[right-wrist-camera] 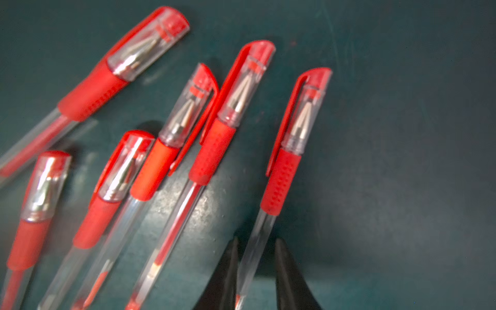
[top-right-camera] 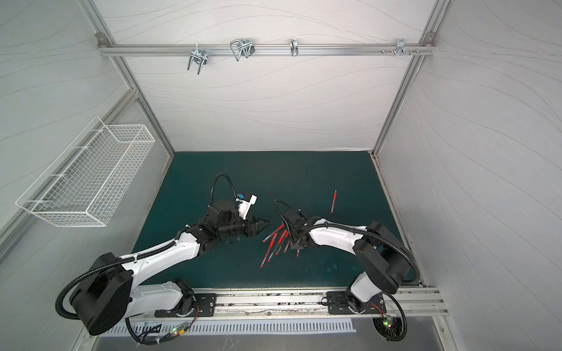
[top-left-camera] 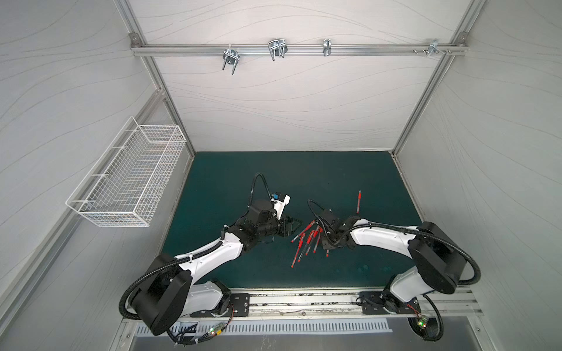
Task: Remove pen caps from pens
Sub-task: Pick up the pen from the center of the table.
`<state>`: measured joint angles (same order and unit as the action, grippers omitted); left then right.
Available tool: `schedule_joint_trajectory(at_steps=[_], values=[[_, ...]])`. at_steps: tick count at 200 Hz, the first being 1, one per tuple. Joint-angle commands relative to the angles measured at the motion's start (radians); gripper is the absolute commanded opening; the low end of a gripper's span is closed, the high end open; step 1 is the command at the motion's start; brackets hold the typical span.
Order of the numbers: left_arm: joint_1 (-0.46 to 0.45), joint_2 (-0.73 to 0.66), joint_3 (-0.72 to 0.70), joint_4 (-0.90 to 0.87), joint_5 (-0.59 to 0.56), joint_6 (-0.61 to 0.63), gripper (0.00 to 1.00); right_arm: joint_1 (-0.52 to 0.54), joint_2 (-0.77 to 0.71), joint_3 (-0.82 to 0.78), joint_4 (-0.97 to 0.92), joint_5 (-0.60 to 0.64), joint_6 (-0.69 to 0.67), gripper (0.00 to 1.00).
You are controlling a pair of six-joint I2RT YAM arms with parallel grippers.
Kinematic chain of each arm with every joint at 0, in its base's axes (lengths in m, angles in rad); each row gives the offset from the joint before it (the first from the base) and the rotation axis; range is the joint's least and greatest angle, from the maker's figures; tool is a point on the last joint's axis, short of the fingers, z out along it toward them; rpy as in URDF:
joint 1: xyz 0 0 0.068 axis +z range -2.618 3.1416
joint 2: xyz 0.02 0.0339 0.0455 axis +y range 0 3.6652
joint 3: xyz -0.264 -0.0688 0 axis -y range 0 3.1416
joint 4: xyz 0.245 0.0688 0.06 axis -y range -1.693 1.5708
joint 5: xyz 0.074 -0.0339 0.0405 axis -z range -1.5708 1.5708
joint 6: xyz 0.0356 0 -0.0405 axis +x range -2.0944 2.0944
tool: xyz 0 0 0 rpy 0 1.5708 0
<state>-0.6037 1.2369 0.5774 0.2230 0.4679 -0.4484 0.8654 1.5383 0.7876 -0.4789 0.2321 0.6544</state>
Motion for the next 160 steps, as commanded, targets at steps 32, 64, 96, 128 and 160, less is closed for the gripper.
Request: schedule_joint_trajectory(at_steps=[32, 64, 96, 128, 160], values=[[-0.004, 0.009, 0.046, 0.012, 0.014, 0.014, 0.53, -0.036, 0.023, -0.005, -0.003, 0.005, 0.002, 0.15], [-0.003, 0.013, 0.046, 0.014, 0.013, 0.014, 0.52, -0.069, 0.001, -0.028, 0.004, 0.003, -0.003, 0.06], [-0.004, 0.008, 0.042, 0.018, 0.008, 0.009, 0.53, -0.123, -0.06, -0.038, 0.011, -0.013, -0.035, 0.01], [-0.003, -0.021, 0.029, 0.035, 0.006, -0.014, 0.55, -0.195, -0.188, -0.025, 0.014, -0.034, -0.1, 0.01], [-0.003, -0.067, 0.008, 0.056, -0.007, -0.035, 0.57, -0.25, -0.328, 0.006, 0.06, -0.107, -0.203, 0.02]])
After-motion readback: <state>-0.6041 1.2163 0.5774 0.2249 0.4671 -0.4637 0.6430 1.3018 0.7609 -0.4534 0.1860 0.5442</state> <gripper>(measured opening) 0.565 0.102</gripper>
